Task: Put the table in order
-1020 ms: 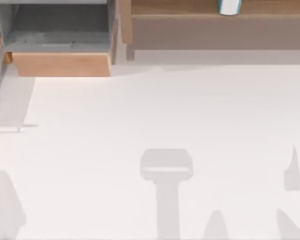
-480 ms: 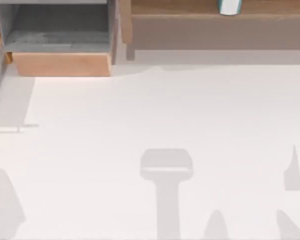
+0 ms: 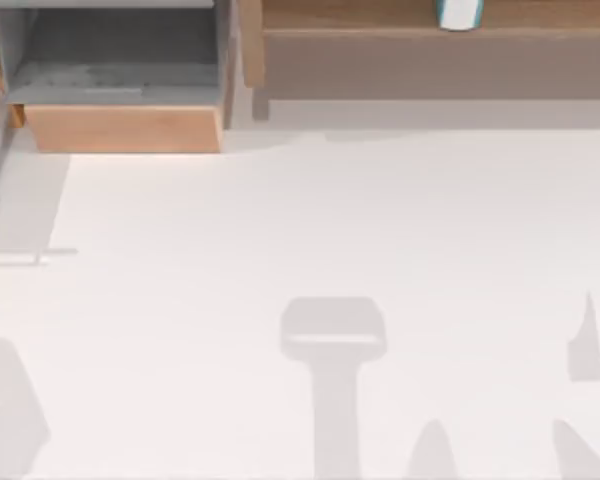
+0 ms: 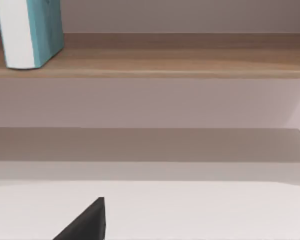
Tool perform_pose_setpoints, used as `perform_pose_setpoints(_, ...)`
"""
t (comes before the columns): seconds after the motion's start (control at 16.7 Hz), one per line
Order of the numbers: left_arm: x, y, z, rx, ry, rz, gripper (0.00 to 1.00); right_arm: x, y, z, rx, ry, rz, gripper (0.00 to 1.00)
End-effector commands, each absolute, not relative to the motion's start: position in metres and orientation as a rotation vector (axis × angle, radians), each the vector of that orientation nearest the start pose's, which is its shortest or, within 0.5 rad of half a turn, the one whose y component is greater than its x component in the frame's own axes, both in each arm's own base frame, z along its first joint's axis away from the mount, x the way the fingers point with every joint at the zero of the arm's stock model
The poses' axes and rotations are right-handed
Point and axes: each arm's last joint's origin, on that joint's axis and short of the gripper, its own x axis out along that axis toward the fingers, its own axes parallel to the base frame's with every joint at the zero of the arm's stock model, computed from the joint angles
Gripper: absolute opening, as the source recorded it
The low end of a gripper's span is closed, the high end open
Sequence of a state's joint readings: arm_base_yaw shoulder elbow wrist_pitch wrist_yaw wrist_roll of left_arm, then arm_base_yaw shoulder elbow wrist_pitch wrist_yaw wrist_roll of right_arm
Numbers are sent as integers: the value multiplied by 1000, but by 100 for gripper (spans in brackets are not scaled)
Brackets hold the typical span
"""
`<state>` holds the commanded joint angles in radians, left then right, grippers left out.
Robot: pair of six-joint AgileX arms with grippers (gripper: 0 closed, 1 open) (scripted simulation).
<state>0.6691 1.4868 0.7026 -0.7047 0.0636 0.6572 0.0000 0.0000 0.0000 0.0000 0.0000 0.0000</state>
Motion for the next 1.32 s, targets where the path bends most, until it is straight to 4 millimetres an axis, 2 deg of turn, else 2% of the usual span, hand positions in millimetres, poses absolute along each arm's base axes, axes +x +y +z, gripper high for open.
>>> perform_pose_setpoints(0.12,179,140,134,-7,1467,7,98,106,-1,160,0,0,0,100)
perform_pose_setpoints(0.18,179,140,134,-7,1467,7,100,106,-1,160,0,0,0,100)
perform_pose_setpoints(0.78,181,141,135,4,1453,12,100,106,-1,160,0,0,0,100)
perform_pose_setpoints(1.02,187,158,142,96,1318,64,100,106,-1,160,0,0,0,100)
perform_pose_setpoints(1.32,189,194,137,276,1024,156,100,106,-1,160,0,0,0,100)
